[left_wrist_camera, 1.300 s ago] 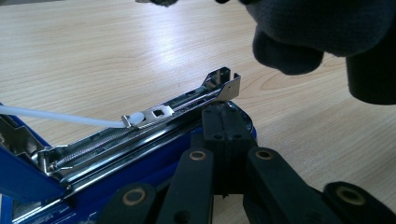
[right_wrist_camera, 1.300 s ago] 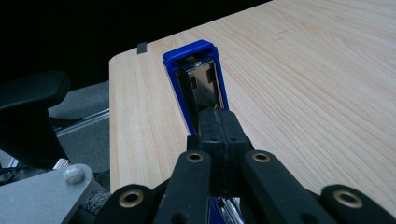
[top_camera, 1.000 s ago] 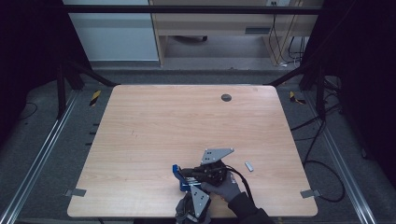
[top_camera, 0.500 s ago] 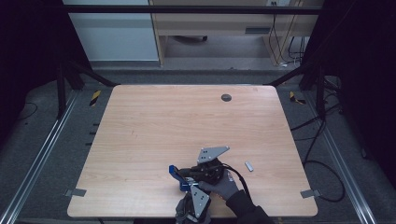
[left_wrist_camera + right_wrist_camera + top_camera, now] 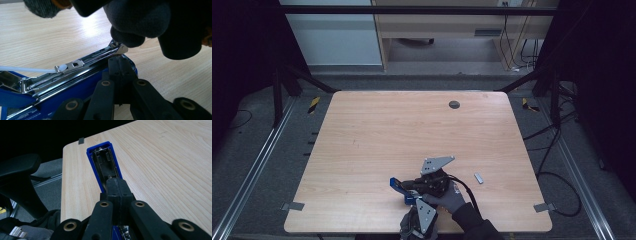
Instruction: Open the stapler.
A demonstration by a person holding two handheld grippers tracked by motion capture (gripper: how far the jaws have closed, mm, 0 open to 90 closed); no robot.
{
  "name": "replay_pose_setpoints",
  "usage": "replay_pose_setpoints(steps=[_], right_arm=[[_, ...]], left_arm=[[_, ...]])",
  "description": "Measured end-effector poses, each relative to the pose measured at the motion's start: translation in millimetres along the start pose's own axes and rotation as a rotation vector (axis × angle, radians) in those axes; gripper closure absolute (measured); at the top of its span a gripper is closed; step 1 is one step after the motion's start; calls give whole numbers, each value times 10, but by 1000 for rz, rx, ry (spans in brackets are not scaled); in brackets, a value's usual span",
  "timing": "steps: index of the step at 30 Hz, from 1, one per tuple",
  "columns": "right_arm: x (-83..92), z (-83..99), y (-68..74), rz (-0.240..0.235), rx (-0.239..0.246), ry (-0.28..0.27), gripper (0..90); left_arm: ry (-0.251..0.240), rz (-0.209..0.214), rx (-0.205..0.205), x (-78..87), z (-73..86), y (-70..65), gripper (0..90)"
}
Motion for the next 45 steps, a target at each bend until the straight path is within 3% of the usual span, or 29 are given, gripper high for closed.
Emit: replay_pose_setpoints(steps=[9,21,34,38,45], right_arm=[[-153,37,18,14,11,26,900],[-211,36,10,28,13,69,900],[-356,62,23,58,42,161,900],[-420,119,28,82,62,221,900],[-420,125,29,82,58,217,900]], left_arm=[[2,2,-1,1,2,2,900],[-1,-1,-4,2,5,-1,900],[-1,-2,-4,4,7,2,900],[1,-4,-4,7,9,6,900],[1,-2,-6,8,9,6,900]])
Point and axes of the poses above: each handheld gripper's, and its own axes: x roughly backward along the jaws, z roughly out of its underside, y roughly to its left, the point moved 5 cm from there along -x, roughly forward along the jaws, and after that the axes turned 1 degree about z, right-handed, at the moved point
